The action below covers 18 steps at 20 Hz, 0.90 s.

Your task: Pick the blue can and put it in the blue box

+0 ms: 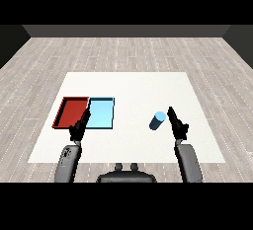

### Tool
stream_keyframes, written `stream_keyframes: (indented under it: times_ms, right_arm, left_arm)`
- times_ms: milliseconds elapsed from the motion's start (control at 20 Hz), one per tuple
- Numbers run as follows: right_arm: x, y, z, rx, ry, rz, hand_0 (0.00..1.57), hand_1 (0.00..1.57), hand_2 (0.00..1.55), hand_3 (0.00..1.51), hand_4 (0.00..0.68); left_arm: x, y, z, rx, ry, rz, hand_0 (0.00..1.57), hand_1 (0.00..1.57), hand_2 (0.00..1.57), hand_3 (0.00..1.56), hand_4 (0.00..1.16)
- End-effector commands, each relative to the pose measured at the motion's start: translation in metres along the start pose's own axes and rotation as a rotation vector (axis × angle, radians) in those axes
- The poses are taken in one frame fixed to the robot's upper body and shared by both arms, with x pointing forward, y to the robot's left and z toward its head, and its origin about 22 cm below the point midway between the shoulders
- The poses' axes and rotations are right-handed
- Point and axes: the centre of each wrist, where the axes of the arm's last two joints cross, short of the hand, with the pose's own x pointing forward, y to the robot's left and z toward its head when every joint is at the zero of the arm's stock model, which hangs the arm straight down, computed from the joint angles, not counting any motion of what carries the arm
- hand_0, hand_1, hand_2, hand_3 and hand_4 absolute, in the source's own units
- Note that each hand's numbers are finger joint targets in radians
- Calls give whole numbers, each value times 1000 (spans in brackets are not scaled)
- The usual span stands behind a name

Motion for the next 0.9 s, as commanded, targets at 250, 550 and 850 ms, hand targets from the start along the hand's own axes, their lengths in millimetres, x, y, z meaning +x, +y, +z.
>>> stream_keyframes:
  times_ms: [250, 550, 850]
  right_arm:
    - [-26, -10, 22, -25, 117, -48, 0, 0, 0, 0, 0]
    - [-8, 11, -6, 128, -256, -192, 0, 0, 0, 0, 0]
    - [-16, 1, 3, 118, -252, -207, 0, 0, 0, 0, 0]
  left_arm:
    - [-22, -7, 2, 101, 43, 79, 0, 0, 0, 0, 0]
    - [4, 13, 2, 137, -320, 130, 0, 0, 0, 0, 0]
    - [-5, 1, 0, 148, -327, 120, 0, 0, 0, 0, 0]
